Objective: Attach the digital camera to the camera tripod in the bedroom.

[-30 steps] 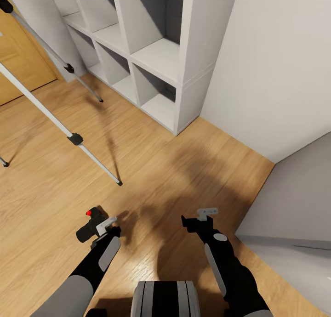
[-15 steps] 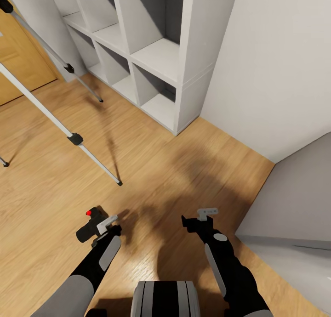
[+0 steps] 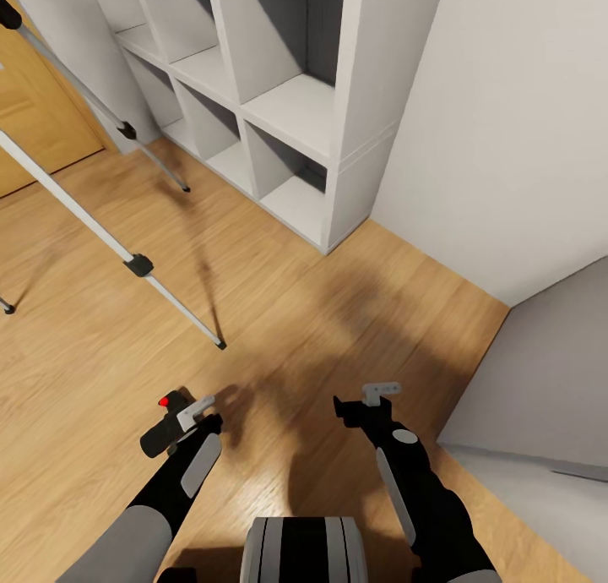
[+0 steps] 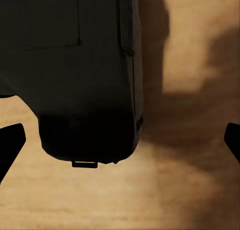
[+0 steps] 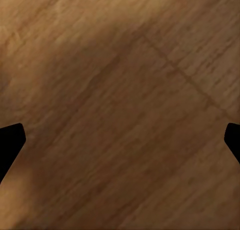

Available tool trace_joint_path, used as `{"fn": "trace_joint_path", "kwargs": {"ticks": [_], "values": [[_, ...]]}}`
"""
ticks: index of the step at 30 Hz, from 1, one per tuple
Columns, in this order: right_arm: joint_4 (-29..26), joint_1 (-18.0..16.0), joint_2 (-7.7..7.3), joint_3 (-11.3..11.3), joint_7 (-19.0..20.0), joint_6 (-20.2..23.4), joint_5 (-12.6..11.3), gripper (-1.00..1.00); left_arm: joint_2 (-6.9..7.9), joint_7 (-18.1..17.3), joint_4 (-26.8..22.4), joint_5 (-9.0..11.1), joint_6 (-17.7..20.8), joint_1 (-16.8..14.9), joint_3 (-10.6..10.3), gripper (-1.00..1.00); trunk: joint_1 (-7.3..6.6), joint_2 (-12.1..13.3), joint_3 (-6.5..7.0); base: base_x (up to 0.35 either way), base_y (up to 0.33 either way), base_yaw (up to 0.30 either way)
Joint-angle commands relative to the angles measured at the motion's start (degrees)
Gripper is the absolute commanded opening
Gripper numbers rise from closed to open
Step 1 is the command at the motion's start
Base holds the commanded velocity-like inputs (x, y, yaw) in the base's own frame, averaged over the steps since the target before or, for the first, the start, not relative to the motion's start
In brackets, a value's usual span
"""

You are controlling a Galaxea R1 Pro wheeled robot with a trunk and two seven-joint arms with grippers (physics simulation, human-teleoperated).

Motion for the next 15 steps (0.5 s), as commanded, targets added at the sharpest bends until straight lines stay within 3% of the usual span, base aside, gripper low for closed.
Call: {"fn": "trace_joint_path", "kwargs": {"ticks": [1, 9, 15], "values": [[-0.09, -0.01, 0.01, 0.01, -0.02, 0.33, 0.15, 1.0, 0.05, 0.42, -0.11, 0.2, 0.28, -0.01, -0.21, 1.0, -0.01, -0.01, -0.03, 0.006, 0.002, 0.0], [-0.09, -0.01, 0.0, 0.01, -0.02, 0.33, 0.15, 1.0, 0.2, 0.42, 0.01, 0.2, 0.26, -0.01, -0.13, 1.0, -0.01, -0.01, -0.03, 0.002, 0.001, 0.0], [-0.02, -0.01, 0.0, 0.07, -0.05, 0.35, 0.11, 1.0, 0.58, 0.47, 0.54, 0.2, -2.08, -0.01, -0.04, 1.0, -0.01, -0.01, -0.03, 0.0, 0.0, 0.0]]}}
